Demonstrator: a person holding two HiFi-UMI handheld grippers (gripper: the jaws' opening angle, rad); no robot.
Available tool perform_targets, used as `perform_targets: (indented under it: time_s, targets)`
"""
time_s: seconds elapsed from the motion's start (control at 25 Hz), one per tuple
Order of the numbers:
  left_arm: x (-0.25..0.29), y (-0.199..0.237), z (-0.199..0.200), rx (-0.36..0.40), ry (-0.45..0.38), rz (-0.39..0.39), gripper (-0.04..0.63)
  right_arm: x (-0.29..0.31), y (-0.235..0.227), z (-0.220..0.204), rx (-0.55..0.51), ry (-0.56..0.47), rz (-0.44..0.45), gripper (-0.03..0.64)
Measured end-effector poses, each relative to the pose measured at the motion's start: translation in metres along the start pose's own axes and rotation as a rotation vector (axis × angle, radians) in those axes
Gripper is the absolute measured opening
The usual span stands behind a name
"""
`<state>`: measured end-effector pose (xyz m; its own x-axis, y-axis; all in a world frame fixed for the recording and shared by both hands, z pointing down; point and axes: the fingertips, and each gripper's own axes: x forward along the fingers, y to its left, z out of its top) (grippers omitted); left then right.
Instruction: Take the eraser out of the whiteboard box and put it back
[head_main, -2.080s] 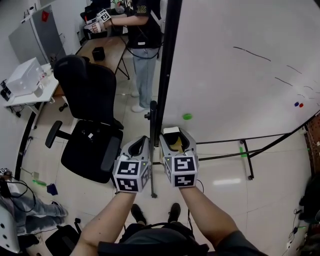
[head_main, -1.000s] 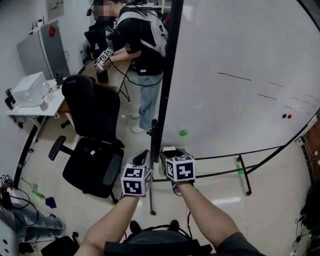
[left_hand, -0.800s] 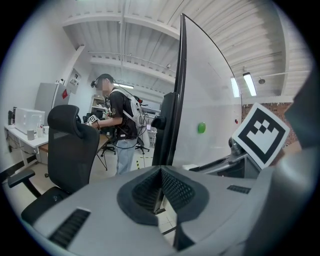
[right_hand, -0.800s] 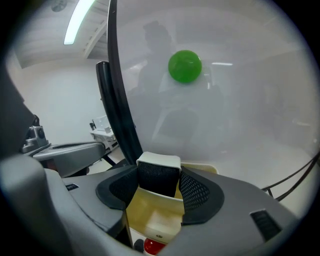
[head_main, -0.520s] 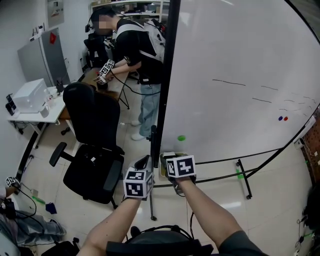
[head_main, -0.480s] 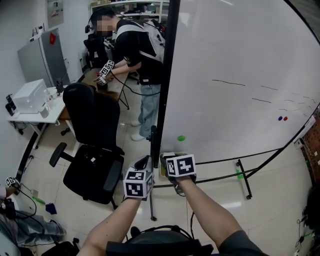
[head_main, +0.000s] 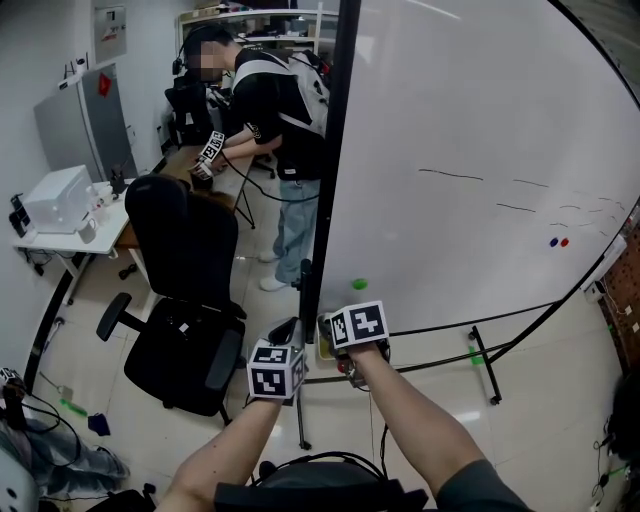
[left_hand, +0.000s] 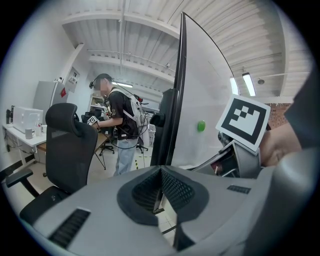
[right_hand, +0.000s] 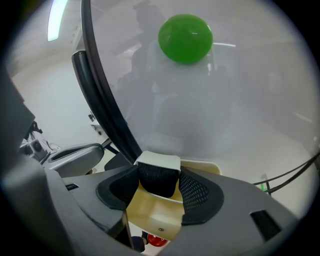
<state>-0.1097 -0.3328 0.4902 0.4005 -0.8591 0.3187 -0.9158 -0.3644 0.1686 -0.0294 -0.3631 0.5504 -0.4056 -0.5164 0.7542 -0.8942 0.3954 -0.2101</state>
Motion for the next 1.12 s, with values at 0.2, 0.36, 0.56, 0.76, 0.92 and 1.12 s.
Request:
perform_targets:
  time_s: [0.2,0.36,0.56,0.76,0.92,1.12]
  targets:
    - [-0.0019,-0.0016,0.0009,-0.001,-0.005,-0.006,0.031,-0.0006,0.0,-0.0012,0.004,0.003,-0.002,0.262]
    - [-0.0027,-0.0009,0.0004,-0.008,-0.007,-0.006,0.031,0.001,0.0004,-0.0024,0.019,0.051,0.006,0.262]
    - [-0.005,-0.0034,0.001,-0.014,-0.011,-0.014,0.031,0.0018,0.0006,-0.0041,0.037,0.098,0.004,0.264]
    - [-0.0073,-0.0038,0.0015,-0.018,-0.015,-0.012,0.031,0.0018,0.0004,-0.0068,0.051,0.143,0.002,0.264]
    - [-0.0083,-0.0037,-0.0009,-0.013,-0.008,-0.014,0.031,0.0027,0.0021,-0.0084,0.056,0.185,0.001,0.264]
    - [-0.0089,-0.0089,-0.0026,-0.009,-0.009,-0.025,0.031,0.0027,0.0012,-0.0099,0.066,0.208,0.007,0.265]
